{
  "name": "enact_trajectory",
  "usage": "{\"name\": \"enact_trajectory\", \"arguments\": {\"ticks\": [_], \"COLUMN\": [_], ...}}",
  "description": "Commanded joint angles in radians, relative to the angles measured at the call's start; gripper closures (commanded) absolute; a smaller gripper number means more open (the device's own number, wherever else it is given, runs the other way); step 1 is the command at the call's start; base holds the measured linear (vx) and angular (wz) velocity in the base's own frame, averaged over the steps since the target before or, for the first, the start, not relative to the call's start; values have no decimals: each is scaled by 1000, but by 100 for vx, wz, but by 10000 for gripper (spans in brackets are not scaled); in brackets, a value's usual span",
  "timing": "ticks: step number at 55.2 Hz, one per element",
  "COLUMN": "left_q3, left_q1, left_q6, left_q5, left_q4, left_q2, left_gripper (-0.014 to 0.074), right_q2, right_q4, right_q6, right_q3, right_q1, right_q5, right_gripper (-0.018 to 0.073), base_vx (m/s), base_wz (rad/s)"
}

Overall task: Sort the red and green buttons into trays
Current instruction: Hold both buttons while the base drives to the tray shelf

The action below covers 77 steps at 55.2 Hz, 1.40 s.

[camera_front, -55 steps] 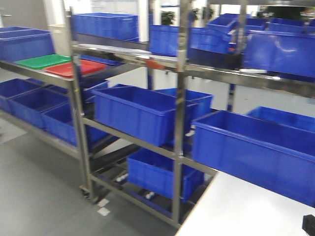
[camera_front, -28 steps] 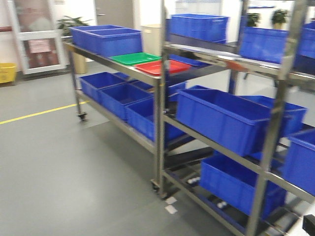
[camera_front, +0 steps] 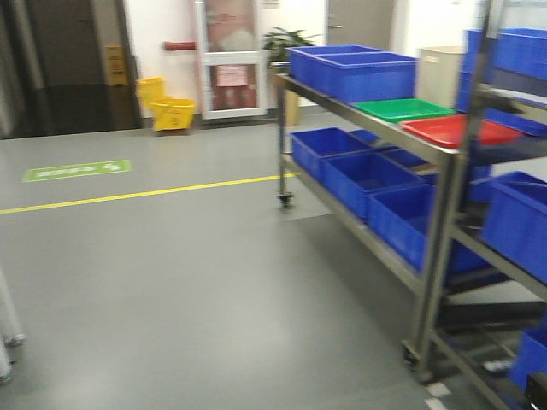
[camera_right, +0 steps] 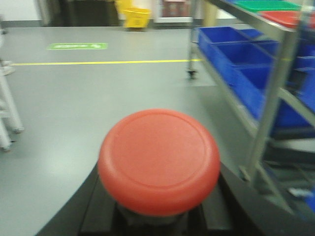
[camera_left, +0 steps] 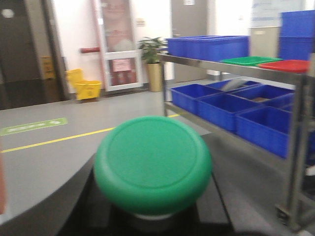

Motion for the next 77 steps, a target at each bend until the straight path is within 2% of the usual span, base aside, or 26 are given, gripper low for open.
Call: {"name": "enact_trajectory", "arguments": {"ticks": [1,32,77], "left_q3": [-32,-32,-32], "left_q1": [-2,-2,-2], "left_q6": [-9,-9,-9], "left_q5": [-86,-86,-89], "left_q4": [-13,-13,-13], "left_q2": [2,2,5], "left_gripper": [596,596,596], "right_q2": [-3,-3,0], "right_q4": [-6,-6,-6], "right_q6": [-3,-3,-3], "right_q3": [-29,-29,-29], "right_q1": [-1,-1,-1], "right_q5": [-95,-93,-93], "right_gripper": [569,569,569], "base_vx": [20,29,54], "base_wz": [68,46,-1]}}
